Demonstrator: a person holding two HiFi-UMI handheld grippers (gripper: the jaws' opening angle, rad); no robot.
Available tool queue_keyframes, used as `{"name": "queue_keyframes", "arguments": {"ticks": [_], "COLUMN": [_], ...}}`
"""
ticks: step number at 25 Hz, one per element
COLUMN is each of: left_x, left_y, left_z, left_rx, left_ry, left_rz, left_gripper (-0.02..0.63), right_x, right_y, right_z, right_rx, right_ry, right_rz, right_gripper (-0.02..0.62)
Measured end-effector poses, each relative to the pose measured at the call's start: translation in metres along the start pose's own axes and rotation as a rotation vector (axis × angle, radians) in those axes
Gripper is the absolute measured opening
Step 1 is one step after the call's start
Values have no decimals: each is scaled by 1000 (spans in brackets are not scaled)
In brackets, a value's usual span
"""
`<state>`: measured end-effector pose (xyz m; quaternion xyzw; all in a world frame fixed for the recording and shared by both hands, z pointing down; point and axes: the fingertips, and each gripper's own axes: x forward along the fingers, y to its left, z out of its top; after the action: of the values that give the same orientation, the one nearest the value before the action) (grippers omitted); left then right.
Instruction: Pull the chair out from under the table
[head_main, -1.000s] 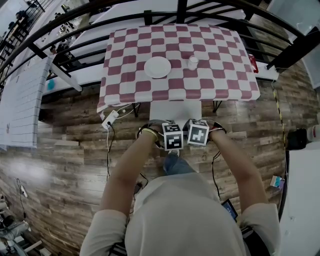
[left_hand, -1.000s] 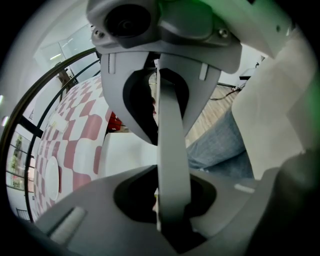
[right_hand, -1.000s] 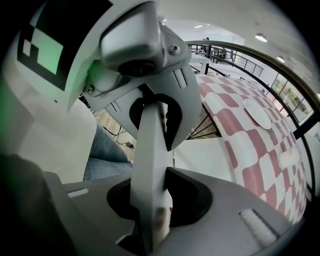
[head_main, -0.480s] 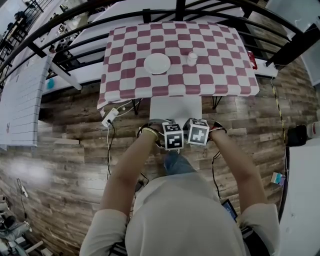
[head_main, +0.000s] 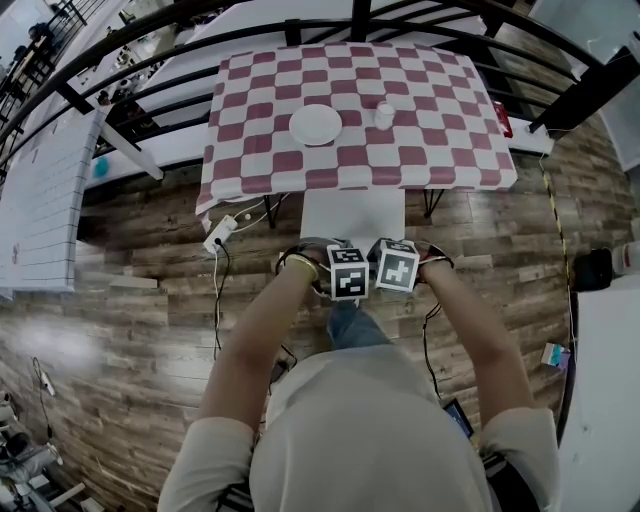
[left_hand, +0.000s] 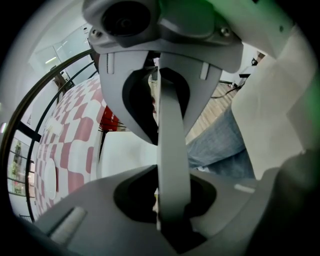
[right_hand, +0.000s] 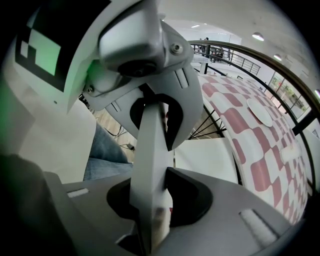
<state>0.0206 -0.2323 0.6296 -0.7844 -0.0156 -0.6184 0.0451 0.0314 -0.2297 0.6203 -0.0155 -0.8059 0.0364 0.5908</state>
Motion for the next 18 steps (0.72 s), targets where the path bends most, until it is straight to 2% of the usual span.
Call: {"name": "queue_keyframes", "arguments": {"ticks": [3, 8, 12, 18], "left_x": [1, 15, -5, -6], "left_y": [-4, -2, -18, -26], "left_z": [-1, -4, -2, -2], "left_rx": [-25, -30, -62, -66], "left_ry": [-4, -10, -16, -16], "left_rz": [-13, 30, -28, -30], "left_gripper": [77, 77, 77, 77], "right_x": [0, -1, 1, 1], "right_y": [4, 11, 16, 24], "right_z": [1, 2, 3, 4], "right_rx": [-5, -11, -10, -11], "right_ry": [-3, -4, -5, -5], "right_rz": [17, 26, 28, 33], "right_gripper": [83, 83, 83, 83]}}
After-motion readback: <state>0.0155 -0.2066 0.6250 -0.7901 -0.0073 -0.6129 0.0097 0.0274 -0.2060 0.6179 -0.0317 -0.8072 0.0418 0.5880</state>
